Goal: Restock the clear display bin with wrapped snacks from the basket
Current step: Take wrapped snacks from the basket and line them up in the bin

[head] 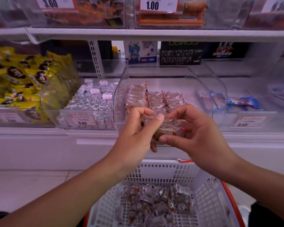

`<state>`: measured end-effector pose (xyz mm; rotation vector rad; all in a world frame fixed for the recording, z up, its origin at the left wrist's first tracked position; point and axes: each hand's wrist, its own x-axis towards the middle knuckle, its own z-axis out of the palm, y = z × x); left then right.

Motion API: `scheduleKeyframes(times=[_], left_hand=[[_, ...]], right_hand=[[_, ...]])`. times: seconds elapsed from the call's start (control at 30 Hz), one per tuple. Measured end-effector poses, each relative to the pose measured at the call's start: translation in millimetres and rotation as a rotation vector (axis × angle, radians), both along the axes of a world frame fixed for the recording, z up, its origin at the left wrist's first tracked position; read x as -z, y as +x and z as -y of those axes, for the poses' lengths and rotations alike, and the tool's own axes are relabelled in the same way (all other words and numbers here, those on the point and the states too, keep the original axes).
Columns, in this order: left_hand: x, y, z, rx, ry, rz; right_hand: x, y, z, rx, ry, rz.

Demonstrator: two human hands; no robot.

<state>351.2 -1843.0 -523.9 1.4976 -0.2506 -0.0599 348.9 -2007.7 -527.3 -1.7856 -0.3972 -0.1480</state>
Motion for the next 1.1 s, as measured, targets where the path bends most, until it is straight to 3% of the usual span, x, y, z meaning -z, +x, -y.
scheduleKeyframes(times=[0.23, 0.33, 0.43, 0.53, 0.63, 0.67, 0.73, 0.83, 0.97, 1.1], left_hand=[[2, 5, 3, -0.087, 0.046, 0.085], [0, 5, 0, -0.061, 0.116, 0.111], [-6, 4, -7, -0.016, 0.171, 0.065], [-17, 11, -22, -0.013, 0.285, 0.163], [-33, 38, -61, -0.435, 0.540, 0.484], [-37, 49, -76, -0.590, 0.592, 0.513], [-37, 68, -96, -0.666, 0.660, 0.349], [-20, 82, -94, -0.414, 0.780, 0.091], [-13, 85, -90, -0.360, 0.800, 0.162], [-11, 84, -93, -0.321, 0.805, 0.160]], right_hand=[[7, 5, -13, -0.036, -0.181, 0.117], [9, 5, -14, -0.109, -0.216, 0.087], [2, 10, -9, -0.048, -0.357, 0.193], [-12, 16, -7, -0.055, -0.318, 0.143], [-29, 39, -4, 0.025, -0.241, 0.023], [-35, 53, -3, 0.057, -0.252, -0.014], [-43, 82, -5, 0.074, -0.325, -0.083], [-39, 115, -26, -0.033, -0.486, -0.166], [-17, 135, -62, -0.093, -0.666, -0.135], [-6, 149, -81, -0.092, -0.910, 0.130]])
